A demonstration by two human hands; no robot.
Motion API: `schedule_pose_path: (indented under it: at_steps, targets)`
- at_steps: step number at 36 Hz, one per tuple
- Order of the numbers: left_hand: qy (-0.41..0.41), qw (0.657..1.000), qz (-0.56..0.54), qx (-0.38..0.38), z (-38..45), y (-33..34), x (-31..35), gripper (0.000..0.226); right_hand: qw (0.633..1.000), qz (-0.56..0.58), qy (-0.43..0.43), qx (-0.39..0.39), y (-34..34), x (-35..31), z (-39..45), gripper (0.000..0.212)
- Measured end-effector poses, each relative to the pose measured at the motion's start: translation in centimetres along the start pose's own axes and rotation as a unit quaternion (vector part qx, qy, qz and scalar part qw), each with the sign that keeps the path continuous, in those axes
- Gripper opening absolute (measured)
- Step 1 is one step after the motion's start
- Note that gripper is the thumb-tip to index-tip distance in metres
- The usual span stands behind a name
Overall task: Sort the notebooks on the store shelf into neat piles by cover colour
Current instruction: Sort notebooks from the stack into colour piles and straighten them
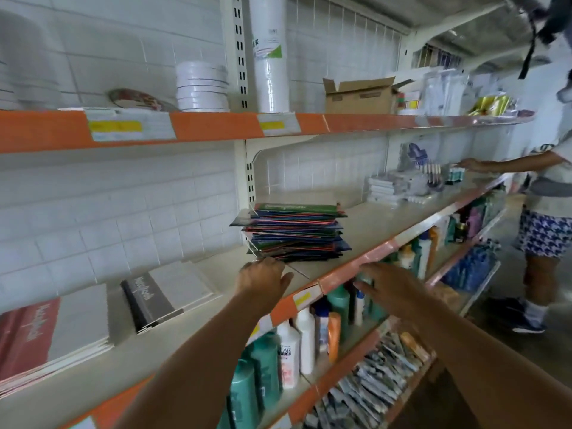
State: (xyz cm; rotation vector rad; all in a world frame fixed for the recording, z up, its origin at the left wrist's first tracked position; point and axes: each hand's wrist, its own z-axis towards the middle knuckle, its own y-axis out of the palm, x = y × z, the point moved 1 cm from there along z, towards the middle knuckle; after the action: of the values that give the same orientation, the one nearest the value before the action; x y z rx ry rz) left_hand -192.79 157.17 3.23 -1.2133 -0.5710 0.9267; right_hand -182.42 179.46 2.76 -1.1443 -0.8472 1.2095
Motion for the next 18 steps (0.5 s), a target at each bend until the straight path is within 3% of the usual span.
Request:
schedule_pose_path:
  at_steps: [9,18]
  targets:
    - [-0.082,0.996,-0.001,0.021,5.0,-1.2,6.4,0.043,0.998,-0.016,-0.064,-0.017,-1.7,7.3,5.2,0.051]
    - [-0.095,0.993,-0.009,0.071,10.1,-2.1,9.4,0.049,0.994,0.006,-0.109,-0.011,-1.3,10.0,10.4,0.052]
